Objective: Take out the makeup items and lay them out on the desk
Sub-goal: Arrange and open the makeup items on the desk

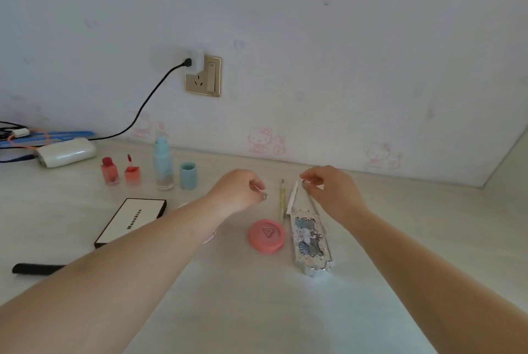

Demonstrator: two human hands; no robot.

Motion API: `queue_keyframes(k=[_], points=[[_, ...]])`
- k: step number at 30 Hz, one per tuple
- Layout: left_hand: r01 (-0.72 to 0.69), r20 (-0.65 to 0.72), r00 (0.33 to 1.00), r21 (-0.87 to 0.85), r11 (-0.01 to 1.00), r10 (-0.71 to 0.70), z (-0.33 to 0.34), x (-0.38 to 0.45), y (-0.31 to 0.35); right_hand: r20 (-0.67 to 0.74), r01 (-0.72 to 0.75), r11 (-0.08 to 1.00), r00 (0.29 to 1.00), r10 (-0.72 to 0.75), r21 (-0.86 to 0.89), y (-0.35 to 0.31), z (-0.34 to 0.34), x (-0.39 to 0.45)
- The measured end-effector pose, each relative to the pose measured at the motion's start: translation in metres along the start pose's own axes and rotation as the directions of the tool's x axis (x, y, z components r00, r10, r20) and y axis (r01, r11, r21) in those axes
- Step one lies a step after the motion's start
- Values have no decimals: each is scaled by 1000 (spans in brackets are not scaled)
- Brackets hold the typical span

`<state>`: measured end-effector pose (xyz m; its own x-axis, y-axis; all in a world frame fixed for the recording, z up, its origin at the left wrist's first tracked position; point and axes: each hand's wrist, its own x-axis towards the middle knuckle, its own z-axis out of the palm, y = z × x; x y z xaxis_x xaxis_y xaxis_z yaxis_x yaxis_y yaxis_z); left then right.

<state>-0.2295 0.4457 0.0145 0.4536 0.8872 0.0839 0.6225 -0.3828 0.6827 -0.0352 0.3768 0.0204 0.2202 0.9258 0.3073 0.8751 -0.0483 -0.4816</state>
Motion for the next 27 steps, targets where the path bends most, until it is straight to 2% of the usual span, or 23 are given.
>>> queue_keyframes(k=[3,6,9,15,21,27], points=[[41,59,997,89,995,-46,20,15,8,129,83,970,990,-55,-227,1,4,18],[67,93,992,199,978,-87,38,29,10,252,231,893,958,-139,-386,4,16,36],[70,133,985,291,954,-112,43,36,11,357,338,826,917,-181,-450,3,26,51],[61,192,973,318,946,-127,40,41,20,517,538,675,815,-263,-505,-4,35,71],[31,163,981,397,917,-103,37,41,14,530,654,554,751,-394,-515,-5,43,76],[-13,82,996,447,895,-27,28,36,-11,429,726,469,681,-594,-504,12,51,76]])
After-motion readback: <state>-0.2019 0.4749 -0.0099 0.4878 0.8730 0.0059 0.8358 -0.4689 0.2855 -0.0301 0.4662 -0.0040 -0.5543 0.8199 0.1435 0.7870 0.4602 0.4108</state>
